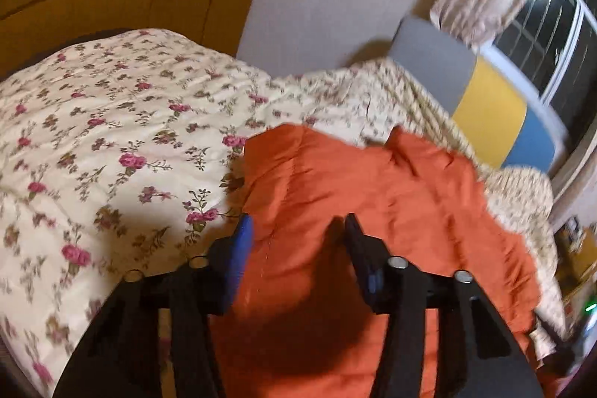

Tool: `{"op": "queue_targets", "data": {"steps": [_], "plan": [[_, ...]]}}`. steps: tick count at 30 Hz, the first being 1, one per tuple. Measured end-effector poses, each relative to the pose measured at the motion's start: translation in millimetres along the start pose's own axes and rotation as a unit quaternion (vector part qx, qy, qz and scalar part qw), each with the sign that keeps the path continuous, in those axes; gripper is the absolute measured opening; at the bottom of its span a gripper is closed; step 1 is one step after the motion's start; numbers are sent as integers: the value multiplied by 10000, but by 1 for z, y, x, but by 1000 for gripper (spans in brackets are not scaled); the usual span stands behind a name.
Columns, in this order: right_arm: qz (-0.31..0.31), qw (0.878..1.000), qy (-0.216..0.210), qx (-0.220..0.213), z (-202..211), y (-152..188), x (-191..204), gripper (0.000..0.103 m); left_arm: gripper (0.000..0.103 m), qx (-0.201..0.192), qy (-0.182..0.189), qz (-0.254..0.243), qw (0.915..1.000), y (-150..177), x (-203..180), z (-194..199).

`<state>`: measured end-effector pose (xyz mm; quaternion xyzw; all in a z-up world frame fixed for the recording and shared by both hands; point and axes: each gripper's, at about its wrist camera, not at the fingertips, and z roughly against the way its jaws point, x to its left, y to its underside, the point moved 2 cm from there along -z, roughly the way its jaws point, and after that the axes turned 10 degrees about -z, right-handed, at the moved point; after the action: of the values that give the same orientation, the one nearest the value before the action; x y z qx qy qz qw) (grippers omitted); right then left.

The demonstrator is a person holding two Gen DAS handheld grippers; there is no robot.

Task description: Fold large clothes

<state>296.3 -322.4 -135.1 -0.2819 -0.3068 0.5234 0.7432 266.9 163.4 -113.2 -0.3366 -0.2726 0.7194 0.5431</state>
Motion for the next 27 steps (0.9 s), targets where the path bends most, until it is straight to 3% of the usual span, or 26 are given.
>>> {"op": "queue_targets", "data": {"steps": [4, 7, 11, 14, 17, 23, 26, 27], "plan": [[140, 9960, -789, -384, 42, -14, 46, 88, 48, 18, -56, -407, 9992, -5, -21, -14], [723, 9858, -1437, -487, 61, -16, 109, 84, 48, 134, -136, -714, 9973, -10, -37, -30], [1623, 9683, -1896, -73, 48, -2, 190, 67, 48, 222, -260, -942, 9950, -9, -43, -51], [1703, 9704, -1702, 179, 19, 0, 212, 65, 48, 124, -201, -910, 9956, -3, -39, -51], [1358, 9785, -1437, 589, -21, 8, 201, 62, 51, 104, -37, -653, 9978, -1, -29, -54], [1071, 9813, -1517, 503, -46, 21, 184, 62, 52, 235, 86, -503, 9984, 1, -23, -62], [1147, 9819, -1425, 493, -45, 24, 182, 62, 52, 166, -211, -666, 9974, -3, -29, -48], [1144, 9820, -1422, 492, -47, 24, 182, 62, 56, -21, -195, -699, 9974, -6, -35, -35]]}}
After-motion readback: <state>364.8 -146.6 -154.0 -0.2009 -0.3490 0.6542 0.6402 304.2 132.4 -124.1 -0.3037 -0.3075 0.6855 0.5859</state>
